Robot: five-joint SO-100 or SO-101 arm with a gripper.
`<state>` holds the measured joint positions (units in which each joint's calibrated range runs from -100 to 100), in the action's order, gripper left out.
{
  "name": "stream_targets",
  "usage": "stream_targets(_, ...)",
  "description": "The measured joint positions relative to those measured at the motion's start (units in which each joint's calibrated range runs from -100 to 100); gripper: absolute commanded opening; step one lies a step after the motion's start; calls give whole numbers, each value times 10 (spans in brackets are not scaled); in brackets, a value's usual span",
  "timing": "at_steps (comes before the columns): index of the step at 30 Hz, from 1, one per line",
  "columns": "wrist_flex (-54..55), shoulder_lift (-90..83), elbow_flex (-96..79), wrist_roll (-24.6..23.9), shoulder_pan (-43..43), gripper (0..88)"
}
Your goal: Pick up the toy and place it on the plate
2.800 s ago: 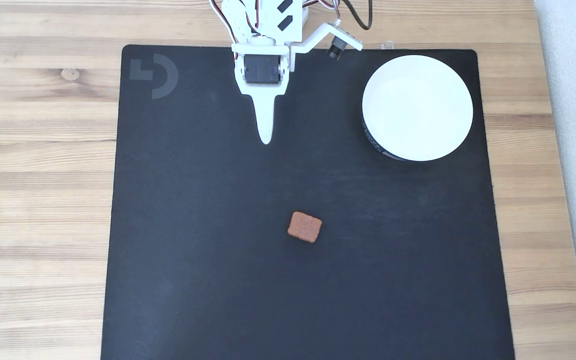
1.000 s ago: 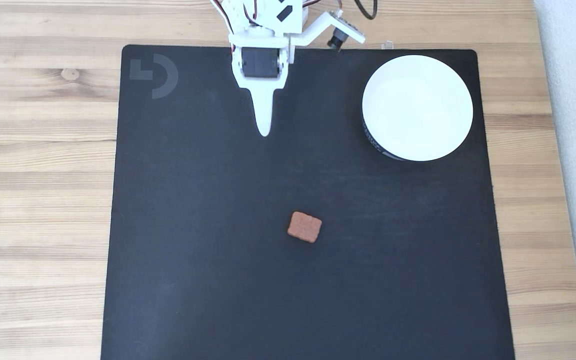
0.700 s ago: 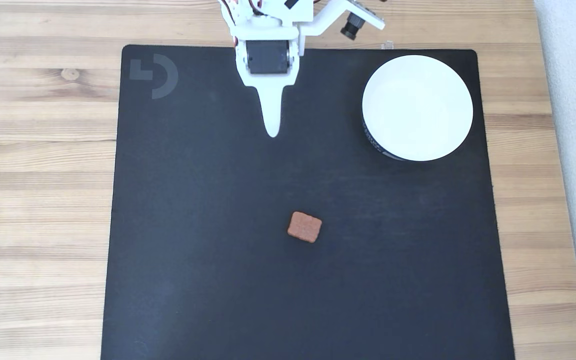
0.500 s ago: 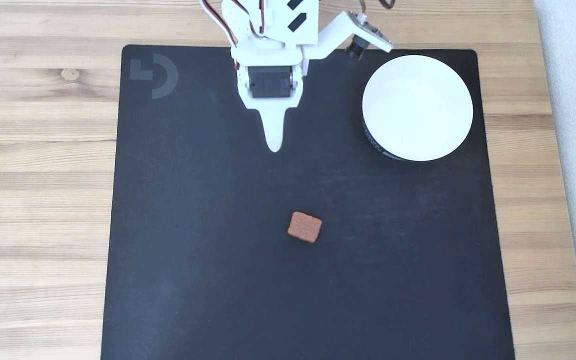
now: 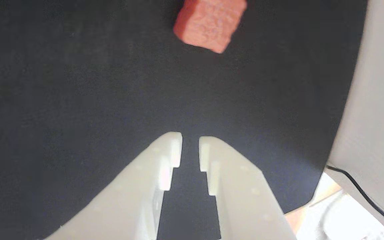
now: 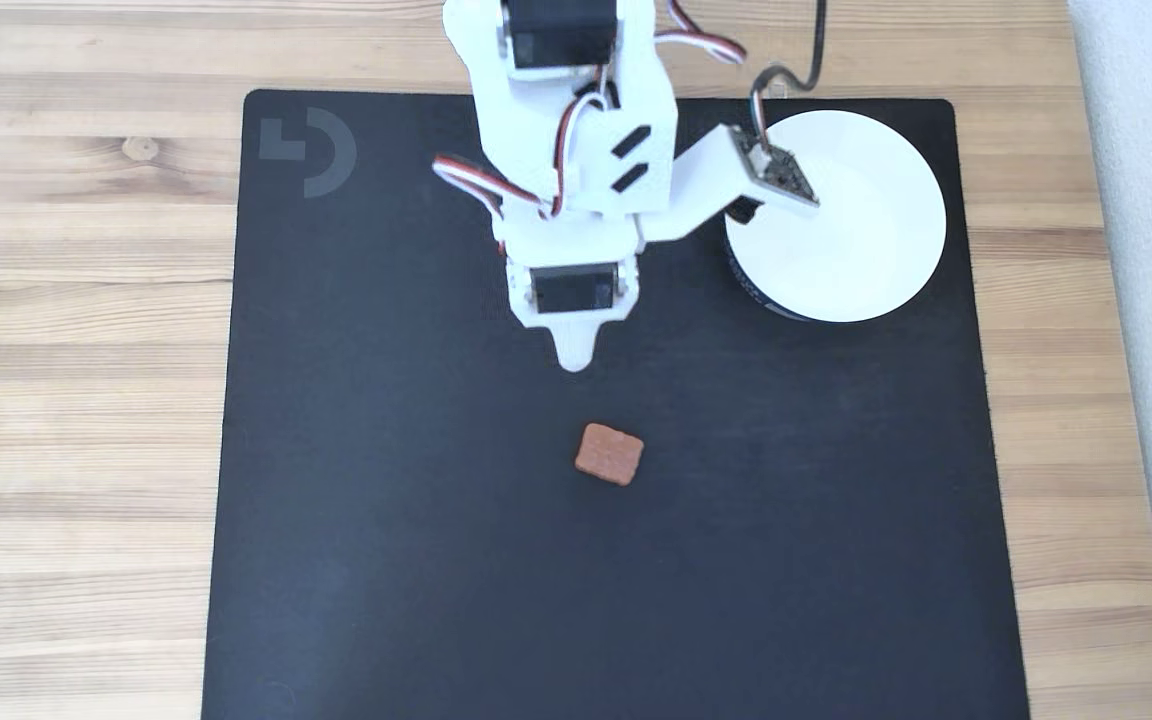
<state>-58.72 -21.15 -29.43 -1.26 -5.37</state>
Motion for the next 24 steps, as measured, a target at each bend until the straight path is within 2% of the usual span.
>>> stream_targets(16, -131, 330, 398, -1, -39, 24)
stream_targets(24, -152, 418, 477, -1, -37, 24)
